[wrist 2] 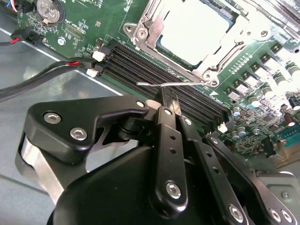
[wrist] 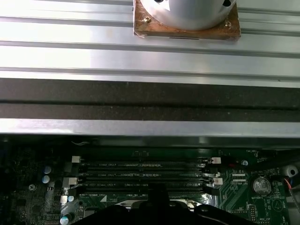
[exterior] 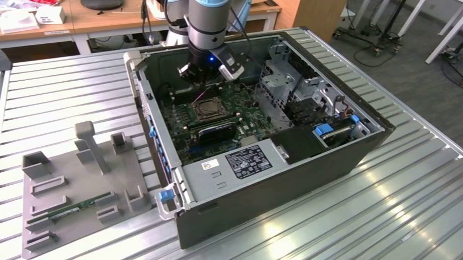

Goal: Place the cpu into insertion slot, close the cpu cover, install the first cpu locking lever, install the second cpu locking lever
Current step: 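Install the first cpu locking lever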

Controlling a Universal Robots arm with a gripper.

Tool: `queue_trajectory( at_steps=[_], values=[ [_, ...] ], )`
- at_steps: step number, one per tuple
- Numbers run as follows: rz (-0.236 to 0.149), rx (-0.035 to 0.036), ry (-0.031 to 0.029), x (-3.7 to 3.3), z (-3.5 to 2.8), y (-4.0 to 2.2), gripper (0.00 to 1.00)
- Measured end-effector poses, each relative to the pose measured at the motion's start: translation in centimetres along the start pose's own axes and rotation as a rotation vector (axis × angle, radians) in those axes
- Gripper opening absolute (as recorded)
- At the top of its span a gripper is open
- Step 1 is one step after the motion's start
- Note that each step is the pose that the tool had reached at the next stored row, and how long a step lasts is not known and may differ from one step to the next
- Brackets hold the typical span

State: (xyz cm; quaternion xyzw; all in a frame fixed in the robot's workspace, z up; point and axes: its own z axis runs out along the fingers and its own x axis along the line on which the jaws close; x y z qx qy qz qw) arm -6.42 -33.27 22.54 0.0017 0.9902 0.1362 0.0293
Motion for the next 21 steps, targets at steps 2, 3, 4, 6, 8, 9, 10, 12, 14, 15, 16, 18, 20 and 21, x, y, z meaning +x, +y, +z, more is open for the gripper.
queue_trajectory(
  at_steps=[2, 3, 4, 6, 8, 9, 10, 12, 14, 15, 16, 18, 20, 21],
  values=[
    [0.000, 0.0001, 0.0001, 0.00, 0.00, 0.00, 0.11],
    [0.000, 0.0002, 0.0001, 0.00, -0.01, 0.00, 0.11],
    [0.000, 0.0002, 0.0001, 0.00, 0.00, -0.02, 0.11],
    [0.000, 0.0000, 0.0001, -0.02, 0.08, -0.05, 0.11],
    [0.000, 0.0002, 0.0001, -0.07, 0.18, -0.09, 0.11],
    [0.000, 0.0001, 0.0001, -0.12, 0.23, -0.10, 0.11],
    [0.000, 0.0002, 0.0002, -0.17, 0.27, -0.11, 0.11],
    [0.000, 0.0002, 0.0002, -0.27, 0.35, -0.14, 0.11],
    [0.000, 0.0003, 0.0002, -0.37, 0.42, -0.16, 0.11],
    [0.000, 0.0002, 0.0002, -0.42, 0.45, -0.17, 0.11],
    [0.000, 0.0002, 0.0001, -0.45, 0.49, -0.18, 0.11],
    [0.000, 0.0002, 0.0001, -0.51, 0.56, -0.21, 0.11],
    [0.000, 0.0004, 0.0001, -0.55, 0.65, -0.25, 0.11],
    [0.000, 0.0004, 0.0001, -0.57, 0.70, -0.27, 0.11]
  ],
)
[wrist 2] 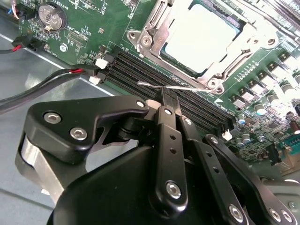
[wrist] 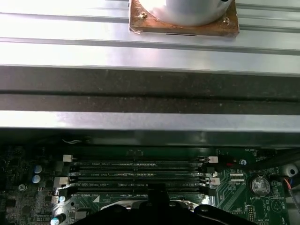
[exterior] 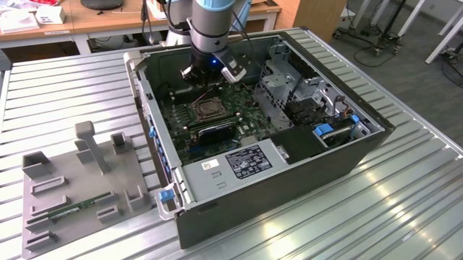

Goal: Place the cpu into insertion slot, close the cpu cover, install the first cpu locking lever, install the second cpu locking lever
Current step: 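Install the first cpu locking lever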

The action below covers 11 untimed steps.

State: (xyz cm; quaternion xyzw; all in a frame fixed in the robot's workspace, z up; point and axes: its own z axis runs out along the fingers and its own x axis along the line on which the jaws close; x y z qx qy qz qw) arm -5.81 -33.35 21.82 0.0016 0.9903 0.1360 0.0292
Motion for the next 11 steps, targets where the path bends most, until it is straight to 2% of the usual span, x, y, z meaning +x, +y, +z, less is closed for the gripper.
queue_trajectory(
  at_steps=[11],
  values=[
    [0.000, 0.0016, 0.0001, -0.25, 0.70, -0.27, 0.11]
  ],
)
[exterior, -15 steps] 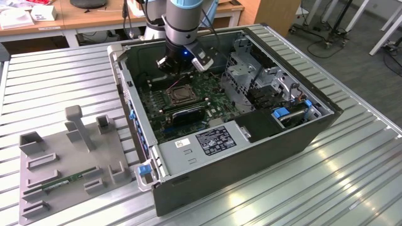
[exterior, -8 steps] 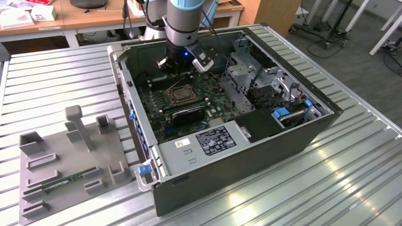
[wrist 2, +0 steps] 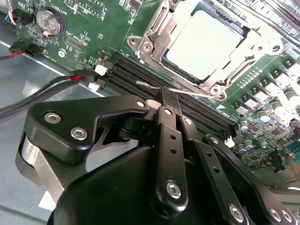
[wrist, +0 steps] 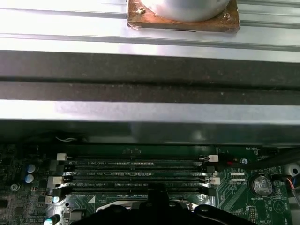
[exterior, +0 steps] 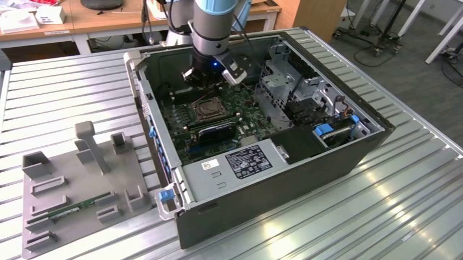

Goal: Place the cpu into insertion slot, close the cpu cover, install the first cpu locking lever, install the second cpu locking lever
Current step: 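Install the first cpu locking lever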

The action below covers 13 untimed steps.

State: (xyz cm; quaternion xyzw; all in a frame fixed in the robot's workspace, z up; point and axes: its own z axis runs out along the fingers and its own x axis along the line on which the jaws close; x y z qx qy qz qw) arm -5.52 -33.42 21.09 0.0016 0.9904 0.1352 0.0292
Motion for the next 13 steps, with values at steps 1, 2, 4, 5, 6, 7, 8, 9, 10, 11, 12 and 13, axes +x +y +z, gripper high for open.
queue_trajectory(
  at_steps=[1, 2, 4, 5, 6, 7, 8, 9, 10, 11, 12, 13],
  values=[
    [0.000, 0.0001, 0.0000, -0.04, 0.07, -0.03, 0.11],
    [0.000, 0.0002, 0.0000, -0.07, 0.13, -0.05, 0.11],
    [0.000, 0.0005, 0.0000, -0.15, 0.26, -0.10, 0.11],
    [0.000, 0.0006, 0.0000, -0.19, 0.33, -0.13, 0.11],
    [0.000, 0.0008, -0.0001, -0.24, 0.38, -0.15, 0.11],
    [0.000, 0.0011, 0.0000, -0.28, 0.44, -0.17, 0.11],
    [0.000, 0.0015, 0.0000, -0.32, 0.49, -0.18, 0.11],
    [0.000, 0.0018, 0.0000, -0.36, 0.55, -0.20, 0.11],
    [0.000, 0.0022, 0.0000, -0.40, 0.60, -0.22, 0.11],
    [0.000, 0.0026, 0.0000, -0.44, 0.65, -0.23, 0.11],
    [0.000, 0.0029, 0.0000, -0.49, 0.71, -0.25, 0.11],
    [0.000, 0.0034, 0.0000, -0.53, 0.76, -0.27, 0.11]
  ],
)
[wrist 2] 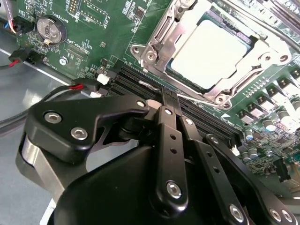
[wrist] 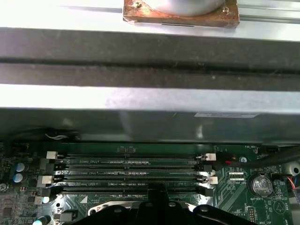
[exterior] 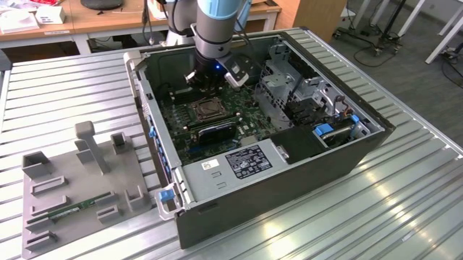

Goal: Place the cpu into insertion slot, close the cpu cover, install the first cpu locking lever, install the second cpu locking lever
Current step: 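Install the first cpu locking lever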

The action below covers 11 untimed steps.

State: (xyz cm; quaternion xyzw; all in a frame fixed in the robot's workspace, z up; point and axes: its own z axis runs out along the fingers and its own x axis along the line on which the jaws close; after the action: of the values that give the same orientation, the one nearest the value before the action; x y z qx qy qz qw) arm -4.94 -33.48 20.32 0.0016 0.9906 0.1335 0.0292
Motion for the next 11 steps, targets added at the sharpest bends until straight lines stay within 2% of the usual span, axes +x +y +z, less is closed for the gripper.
queue_trajectory(
  at_steps=[11],
  values=[
    [0.000, 0.0041, 0.0001, -0.51, 0.60, -0.19, 0.11]
  ],
)
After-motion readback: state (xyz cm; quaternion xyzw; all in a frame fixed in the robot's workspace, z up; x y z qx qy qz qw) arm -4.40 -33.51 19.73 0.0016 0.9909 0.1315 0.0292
